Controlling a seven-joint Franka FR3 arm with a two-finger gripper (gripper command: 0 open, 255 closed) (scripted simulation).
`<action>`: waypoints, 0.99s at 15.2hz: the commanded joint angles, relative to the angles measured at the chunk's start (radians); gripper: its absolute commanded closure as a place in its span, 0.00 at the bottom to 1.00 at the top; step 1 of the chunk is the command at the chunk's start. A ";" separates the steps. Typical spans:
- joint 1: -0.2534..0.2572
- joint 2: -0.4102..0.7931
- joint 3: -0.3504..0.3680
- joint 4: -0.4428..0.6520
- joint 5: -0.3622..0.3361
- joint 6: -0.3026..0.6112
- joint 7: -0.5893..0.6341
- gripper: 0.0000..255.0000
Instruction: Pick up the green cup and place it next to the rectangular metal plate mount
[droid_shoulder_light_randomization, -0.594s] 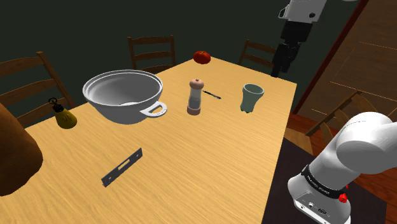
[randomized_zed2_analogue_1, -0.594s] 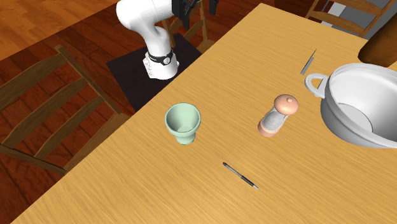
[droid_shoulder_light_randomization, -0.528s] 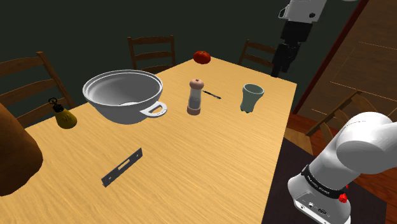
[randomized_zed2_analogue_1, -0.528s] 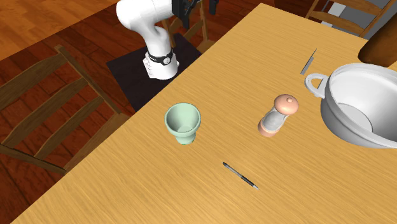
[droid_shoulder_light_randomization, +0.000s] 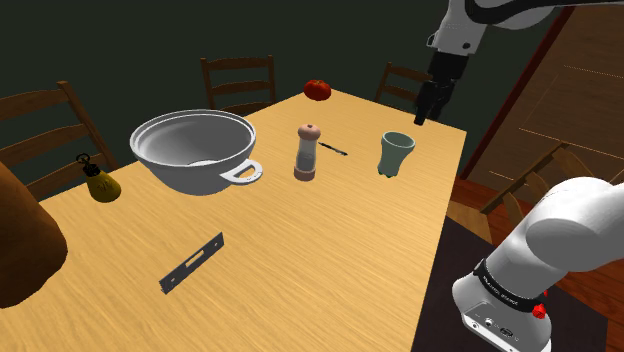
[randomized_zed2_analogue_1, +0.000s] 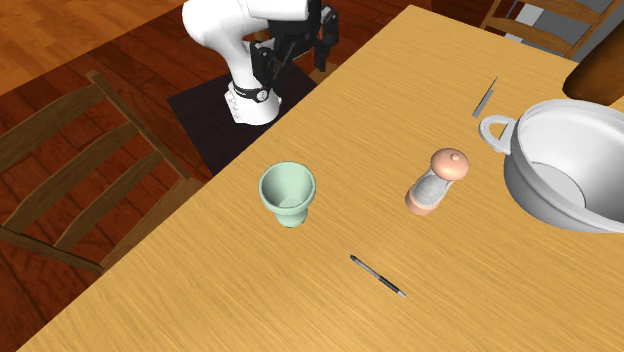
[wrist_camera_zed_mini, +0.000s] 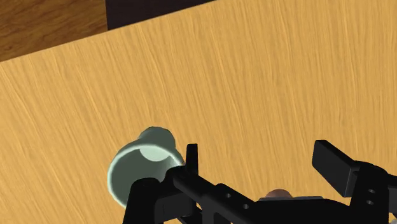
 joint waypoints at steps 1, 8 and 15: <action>-0.013 0.055 -0.032 0.001 -0.010 0.056 -0.032 0.00; -0.045 0.263 -0.137 0.054 -0.010 0.210 -0.144 0.00; -0.071 0.506 -0.226 0.168 0.054 0.325 -0.275 0.00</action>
